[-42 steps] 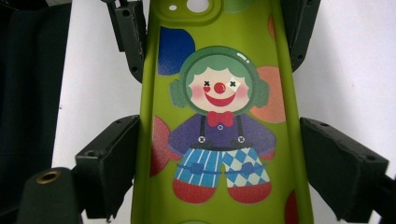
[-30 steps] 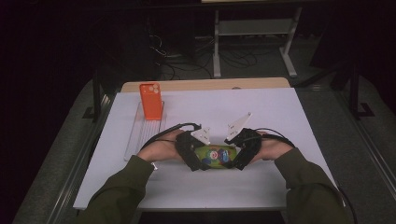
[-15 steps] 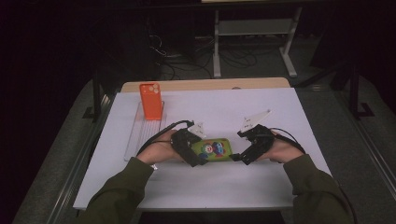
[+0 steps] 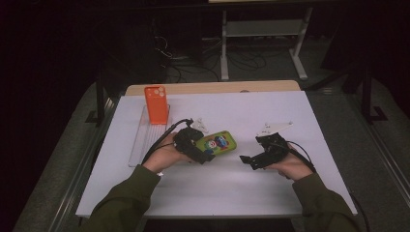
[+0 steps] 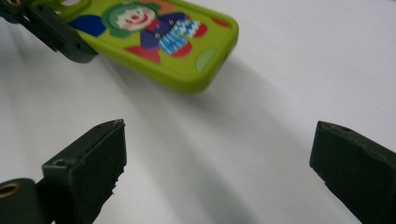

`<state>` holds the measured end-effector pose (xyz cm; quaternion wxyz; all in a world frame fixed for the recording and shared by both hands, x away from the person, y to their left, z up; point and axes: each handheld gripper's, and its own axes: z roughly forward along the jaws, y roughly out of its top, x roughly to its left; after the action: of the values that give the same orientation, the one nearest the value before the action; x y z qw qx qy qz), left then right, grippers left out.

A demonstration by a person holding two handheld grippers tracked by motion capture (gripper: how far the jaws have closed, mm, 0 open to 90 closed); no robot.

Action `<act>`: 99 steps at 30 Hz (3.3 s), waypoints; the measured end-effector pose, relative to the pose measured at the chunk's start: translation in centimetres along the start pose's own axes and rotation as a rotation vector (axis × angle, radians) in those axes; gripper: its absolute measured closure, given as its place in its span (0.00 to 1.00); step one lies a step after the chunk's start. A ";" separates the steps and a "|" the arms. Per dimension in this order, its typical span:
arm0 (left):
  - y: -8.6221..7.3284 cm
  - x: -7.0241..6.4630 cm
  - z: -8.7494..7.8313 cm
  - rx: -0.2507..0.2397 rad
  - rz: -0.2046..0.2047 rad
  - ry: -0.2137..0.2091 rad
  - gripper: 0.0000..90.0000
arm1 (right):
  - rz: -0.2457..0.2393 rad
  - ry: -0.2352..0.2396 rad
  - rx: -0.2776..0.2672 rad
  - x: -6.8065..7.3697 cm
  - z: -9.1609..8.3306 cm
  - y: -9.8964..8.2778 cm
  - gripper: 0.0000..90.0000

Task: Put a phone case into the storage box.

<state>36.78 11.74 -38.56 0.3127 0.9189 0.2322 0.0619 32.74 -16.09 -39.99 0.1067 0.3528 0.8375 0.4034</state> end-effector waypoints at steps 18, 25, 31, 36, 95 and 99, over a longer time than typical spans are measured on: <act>0.0 0.6 -0.5 -0.020 -0.028 0.011 0.16 | -0.104 -0.128 -0.052 1.2 1.3 -1.3 0.02; 0.1 0.5 -0.5 -0.027 -0.022 0.010 0.16 | -0.205 -0.189 -0.064 1.7 1.1 -1.0 0.01; 0.1 0.5 -0.6 -0.030 -0.022 0.008 0.16 | -0.268 -0.214 -0.073 2.2 1.1 -1.0 0.01; 0.1 0.4 -0.5 -0.053 -0.029 0.004 0.16 | -0.348 -0.254 -0.076 2.7 1.2 -0.9 0.01; 1.2 -1.4 0.1 -0.049 -0.006 -0.036 0.16 | -1.166 -0.666 -0.138 8.9 5.3 -1.2 0.32; 1.2 -1.4 0.0 -0.055 -0.003 -0.040 0.16 | -1.186 -0.682 -0.119 9.0 5.6 -1.3 0.48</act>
<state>36.07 10.23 -37.82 0.3424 0.9107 0.2256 0.0493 28.12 -7.22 -43.67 0.5865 -0.0645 0.7850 0.1886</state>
